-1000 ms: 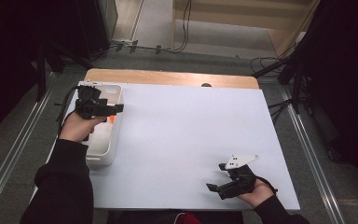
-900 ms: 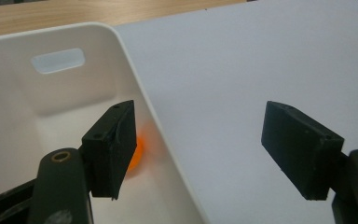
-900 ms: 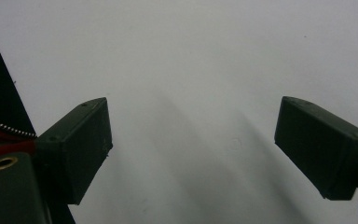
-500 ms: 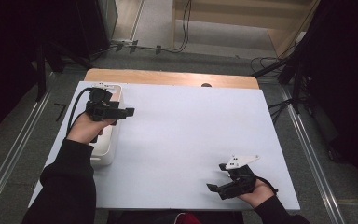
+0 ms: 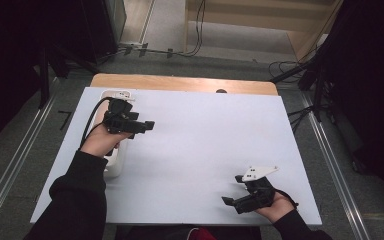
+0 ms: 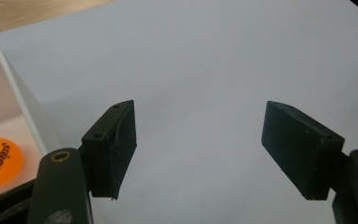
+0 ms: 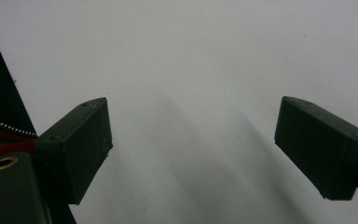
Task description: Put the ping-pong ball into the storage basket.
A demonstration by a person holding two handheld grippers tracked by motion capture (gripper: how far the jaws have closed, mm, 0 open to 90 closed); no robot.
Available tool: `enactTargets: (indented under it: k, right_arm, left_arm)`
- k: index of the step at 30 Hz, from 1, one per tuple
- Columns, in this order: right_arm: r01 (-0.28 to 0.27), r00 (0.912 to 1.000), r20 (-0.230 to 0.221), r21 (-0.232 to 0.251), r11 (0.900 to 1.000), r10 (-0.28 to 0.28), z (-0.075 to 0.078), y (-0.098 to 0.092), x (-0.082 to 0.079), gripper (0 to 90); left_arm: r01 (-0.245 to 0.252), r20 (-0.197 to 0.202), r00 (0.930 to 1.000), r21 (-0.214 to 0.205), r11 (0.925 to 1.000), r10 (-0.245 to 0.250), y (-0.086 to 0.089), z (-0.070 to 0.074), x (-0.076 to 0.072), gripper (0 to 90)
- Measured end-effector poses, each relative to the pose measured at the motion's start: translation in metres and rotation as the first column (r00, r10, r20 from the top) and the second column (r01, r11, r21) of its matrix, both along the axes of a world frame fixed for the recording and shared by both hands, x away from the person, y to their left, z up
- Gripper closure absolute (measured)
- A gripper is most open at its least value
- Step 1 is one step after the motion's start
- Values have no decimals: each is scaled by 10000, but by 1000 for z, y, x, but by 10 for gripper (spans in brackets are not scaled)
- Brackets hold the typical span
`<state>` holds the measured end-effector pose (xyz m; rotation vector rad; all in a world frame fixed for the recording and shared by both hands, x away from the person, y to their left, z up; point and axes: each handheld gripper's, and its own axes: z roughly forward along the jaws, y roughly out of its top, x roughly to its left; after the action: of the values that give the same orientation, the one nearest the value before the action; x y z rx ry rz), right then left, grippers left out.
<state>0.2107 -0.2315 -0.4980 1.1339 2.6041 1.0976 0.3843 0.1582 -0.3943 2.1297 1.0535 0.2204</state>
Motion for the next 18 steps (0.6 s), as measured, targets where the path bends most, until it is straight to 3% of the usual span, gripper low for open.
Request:
enactTargets:
  k: [18]
  right_arm:
    - [22, 10000, 35, 20, 10000, -23, 0, -1, 0, 98]
  left_arm:
    - [781, -18, 9969, -431, 9960, -783, -17, -3, -11, 267]
